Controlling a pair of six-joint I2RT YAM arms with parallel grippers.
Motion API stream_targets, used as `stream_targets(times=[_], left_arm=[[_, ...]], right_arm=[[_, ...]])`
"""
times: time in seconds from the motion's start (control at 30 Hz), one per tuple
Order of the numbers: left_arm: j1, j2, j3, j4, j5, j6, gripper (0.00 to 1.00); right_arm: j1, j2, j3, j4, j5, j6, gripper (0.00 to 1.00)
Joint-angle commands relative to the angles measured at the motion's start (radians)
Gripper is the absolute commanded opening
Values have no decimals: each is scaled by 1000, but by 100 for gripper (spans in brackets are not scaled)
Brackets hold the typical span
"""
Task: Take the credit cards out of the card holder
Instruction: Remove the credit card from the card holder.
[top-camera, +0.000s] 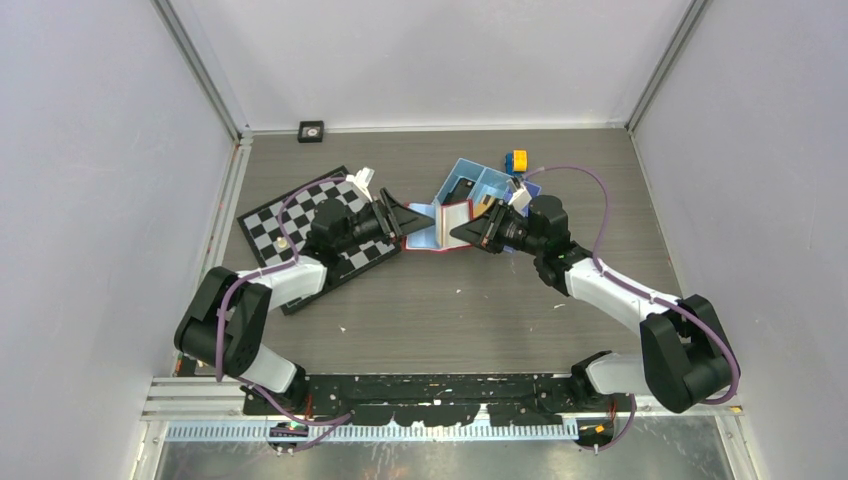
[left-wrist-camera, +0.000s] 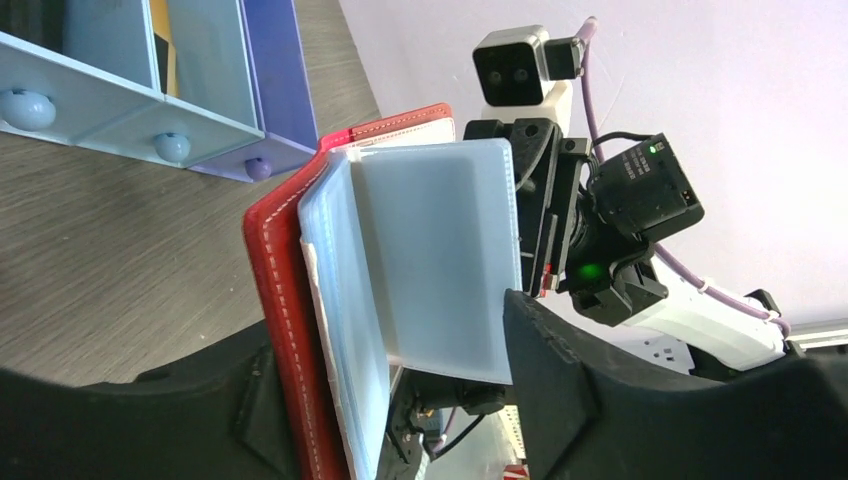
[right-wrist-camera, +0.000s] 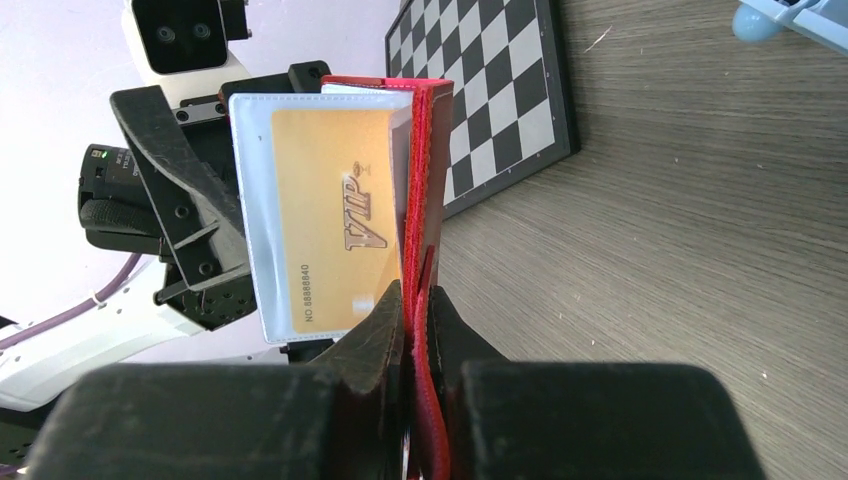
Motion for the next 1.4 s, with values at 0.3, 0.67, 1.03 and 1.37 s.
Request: stream_targets(times=[0.3,0.67,1.03,1.37], left_arm=[[14,-20,-13,110,7,-30,73],[15,-42,-1,7,-13,20,3],[15,-44,1,1,-15,23,0],[15,-32,2,28,-2,5,0]], right_arm=[[-4,-36,15,43,-3,-6,5],[-9,-84,15,-15,41,-35,40],[-18,-371,53,-419,422,-241,57],[81,-299,94,-298,216,-284,44]])
